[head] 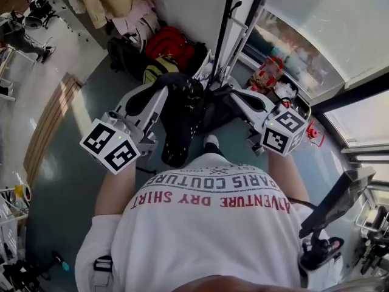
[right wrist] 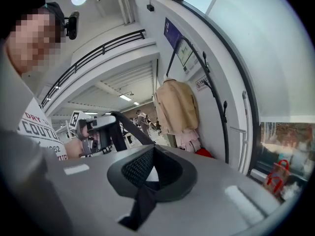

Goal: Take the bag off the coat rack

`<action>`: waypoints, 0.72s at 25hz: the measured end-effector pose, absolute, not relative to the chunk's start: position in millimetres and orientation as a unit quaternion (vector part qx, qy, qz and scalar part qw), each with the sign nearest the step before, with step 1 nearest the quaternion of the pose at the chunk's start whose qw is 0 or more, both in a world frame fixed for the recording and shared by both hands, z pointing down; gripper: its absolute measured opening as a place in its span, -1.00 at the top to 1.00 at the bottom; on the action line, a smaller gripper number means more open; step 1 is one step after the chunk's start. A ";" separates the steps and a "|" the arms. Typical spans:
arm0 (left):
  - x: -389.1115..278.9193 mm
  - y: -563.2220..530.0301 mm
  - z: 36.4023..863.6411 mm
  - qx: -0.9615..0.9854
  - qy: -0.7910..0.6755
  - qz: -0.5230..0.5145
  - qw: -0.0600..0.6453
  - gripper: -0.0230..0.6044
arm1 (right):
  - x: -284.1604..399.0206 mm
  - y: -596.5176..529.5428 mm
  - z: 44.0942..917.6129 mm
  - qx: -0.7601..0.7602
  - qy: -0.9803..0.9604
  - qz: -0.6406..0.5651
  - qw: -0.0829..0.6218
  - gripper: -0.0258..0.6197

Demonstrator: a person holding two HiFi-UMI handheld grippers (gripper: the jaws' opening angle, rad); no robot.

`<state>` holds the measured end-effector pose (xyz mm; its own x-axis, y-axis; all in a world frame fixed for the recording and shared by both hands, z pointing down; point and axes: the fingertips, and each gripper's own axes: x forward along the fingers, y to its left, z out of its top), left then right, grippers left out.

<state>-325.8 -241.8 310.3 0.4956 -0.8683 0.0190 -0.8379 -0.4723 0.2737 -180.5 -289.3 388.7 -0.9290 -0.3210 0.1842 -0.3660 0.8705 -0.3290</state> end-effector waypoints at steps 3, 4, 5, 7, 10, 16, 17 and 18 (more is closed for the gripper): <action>-311.5 -174.0 333.8 0.859 -0.491 -0.048 0.137 0.90 | -173.1 -213.8 385.9 0.178 -0.965 0.184 0.059 0.93; -304.2 -156.0 339.8 0.861 -0.486 -0.048 0.140 0.90 | -168.1 -194.1 383.1 0.181 -0.965 0.179 0.059 0.93; -296.3 -139.7 344.7 0.863 -0.482 -0.047 0.144 0.90 | -162.7 -176.6 380.1 0.184 -0.966 0.174 0.060 0.93; -280.1 -110.1 350.6 0.864 -0.478 -0.039 0.153 0.90 | -151.0 -146.1 374.6 0.184 -0.966 0.169 0.058 0.93; -257.8 -71.0 346.7 0.863 -0.479 -0.031 0.158 0.90 | -130.0 -109.6 365.8 0.181 -0.968 0.162 0.060 0.93; -222.3 13.6 331.6 0.855 -0.496 -0.020 0.150 0.90 | -96.0 -31.5 354.2 0.153 -0.976 0.143 0.064 0.93; -214.1 26.4 331.8 0.852 -0.502 -0.018 0.150 0.90 | -87.0 -18.8 354.0 0.148 -0.977 0.143 0.064 0.93; -204.9 38.2 332.2 0.849 -0.507 -0.015 0.149 0.90 | -76.8 -7.1 354.3 0.144 -0.977 0.144 0.063 0.93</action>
